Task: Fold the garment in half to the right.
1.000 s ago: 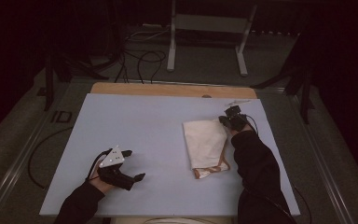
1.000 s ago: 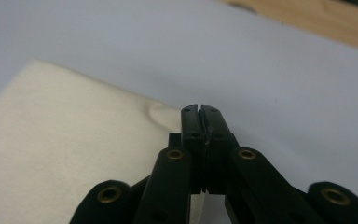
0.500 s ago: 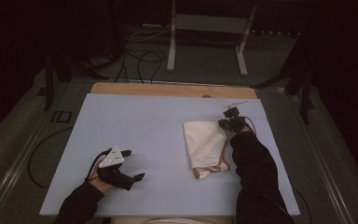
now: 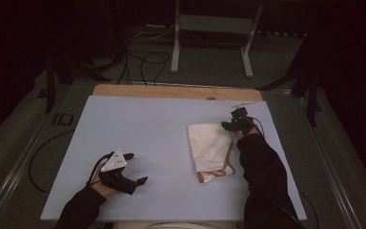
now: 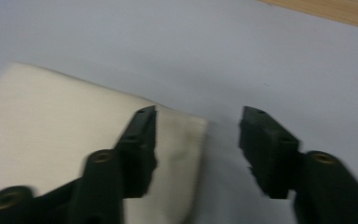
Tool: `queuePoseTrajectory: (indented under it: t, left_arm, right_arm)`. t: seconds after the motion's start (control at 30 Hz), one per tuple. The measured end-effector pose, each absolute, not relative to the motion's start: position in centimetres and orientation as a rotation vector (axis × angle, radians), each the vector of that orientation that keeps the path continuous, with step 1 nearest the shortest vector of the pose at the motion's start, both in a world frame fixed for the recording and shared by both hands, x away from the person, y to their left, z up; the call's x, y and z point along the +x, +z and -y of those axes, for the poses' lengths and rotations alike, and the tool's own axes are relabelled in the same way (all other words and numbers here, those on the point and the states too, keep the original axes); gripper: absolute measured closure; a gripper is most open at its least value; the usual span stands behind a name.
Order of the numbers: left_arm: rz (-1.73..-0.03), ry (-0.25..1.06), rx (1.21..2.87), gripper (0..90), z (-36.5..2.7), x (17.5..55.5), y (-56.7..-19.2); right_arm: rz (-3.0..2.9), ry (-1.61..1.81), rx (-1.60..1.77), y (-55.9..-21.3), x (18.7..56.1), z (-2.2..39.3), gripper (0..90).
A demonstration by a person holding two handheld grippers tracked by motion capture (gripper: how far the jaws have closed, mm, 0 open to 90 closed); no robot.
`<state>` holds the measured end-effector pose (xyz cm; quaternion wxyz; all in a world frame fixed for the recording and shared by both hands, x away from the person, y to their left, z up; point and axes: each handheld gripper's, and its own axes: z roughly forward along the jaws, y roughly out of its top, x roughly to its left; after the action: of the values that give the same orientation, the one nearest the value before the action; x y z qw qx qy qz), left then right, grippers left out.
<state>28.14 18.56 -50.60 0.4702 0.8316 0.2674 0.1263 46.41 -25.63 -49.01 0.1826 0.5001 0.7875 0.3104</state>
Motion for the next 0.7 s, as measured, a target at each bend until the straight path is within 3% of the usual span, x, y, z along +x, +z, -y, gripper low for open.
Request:
queuePoseTrajectory:
  t: [0.13, 0.27, 0.7]
  left_arm:
    - [-0.655, 0.313, 2.038, 0.3, -18.6, 28.2, -50.6]
    - [-0.655, 0.316, 2.042, 0.2, -18.6, 28.1, -50.6]
    - [-0.656, 0.316, 2.043, 0.2, -18.7, 28.1, -50.5]
  right_arm:
    - [-2.24, 0.929, 1.386, -48.4, 46.0, 24.8, 33.0]
    - [-2.312, 1.032, 1.338, -47.9, 45.6, 23.8, 13.0]
    - [-2.447, 1.133, 1.168, -46.3, 44.1, 20.1, 12.5]
